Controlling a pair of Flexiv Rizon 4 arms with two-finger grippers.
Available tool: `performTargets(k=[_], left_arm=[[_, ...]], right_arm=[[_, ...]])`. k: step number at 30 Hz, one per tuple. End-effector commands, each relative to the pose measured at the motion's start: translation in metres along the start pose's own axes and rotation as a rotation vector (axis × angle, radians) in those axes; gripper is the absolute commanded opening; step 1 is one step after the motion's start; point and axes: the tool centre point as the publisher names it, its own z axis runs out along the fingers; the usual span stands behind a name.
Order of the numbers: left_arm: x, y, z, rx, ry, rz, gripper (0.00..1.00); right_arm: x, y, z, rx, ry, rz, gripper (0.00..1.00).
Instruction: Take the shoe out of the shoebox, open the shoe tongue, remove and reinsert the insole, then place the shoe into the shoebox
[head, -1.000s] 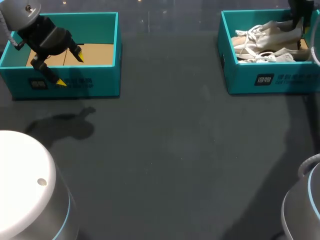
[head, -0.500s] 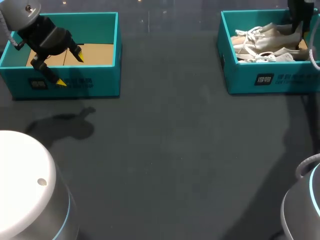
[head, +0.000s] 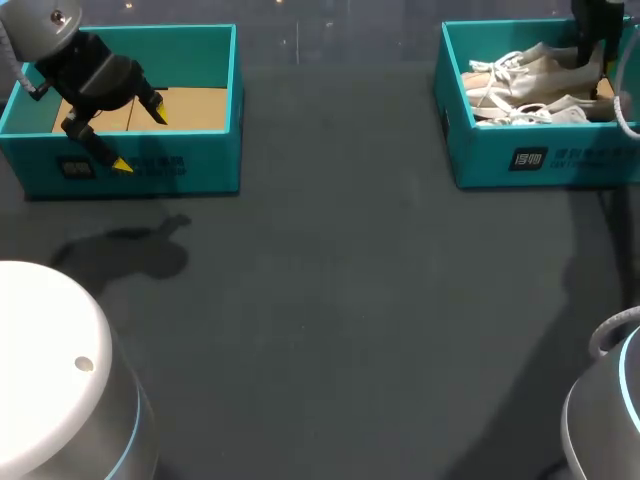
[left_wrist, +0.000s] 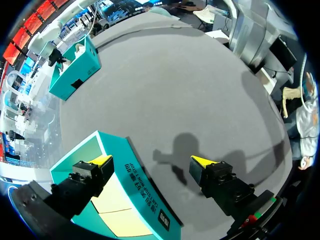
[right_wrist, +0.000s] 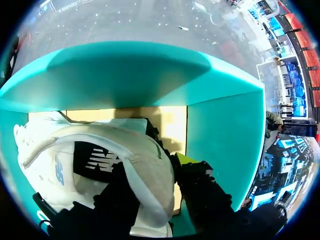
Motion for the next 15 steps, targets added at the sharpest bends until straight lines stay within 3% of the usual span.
performTargets(k=[1,10,12,15], left_arm=[[0.000,0.000,0.000,-0.002,0.002,0.001,1.00],[0.000,0.000,0.000,-0.002,0.002,0.001,1.00],[0.000,0.000,0.000,-0.002,0.002,0.001,1.00],[0.000,0.000,0.000,-0.002,0.002,0.001,1.00]], right_arm=[[0.004,0.002,-0.005,0.003,-0.010,0.002,0.35],[0.003,-0.001,-0.018,-0.013,-0.023,0.010,0.52],[0.003,-0.001,-0.019,-0.014,-0.024,0.011,0.60],[0.003,-0.002,-0.019,-0.011,-0.025,0.014,0.84]])
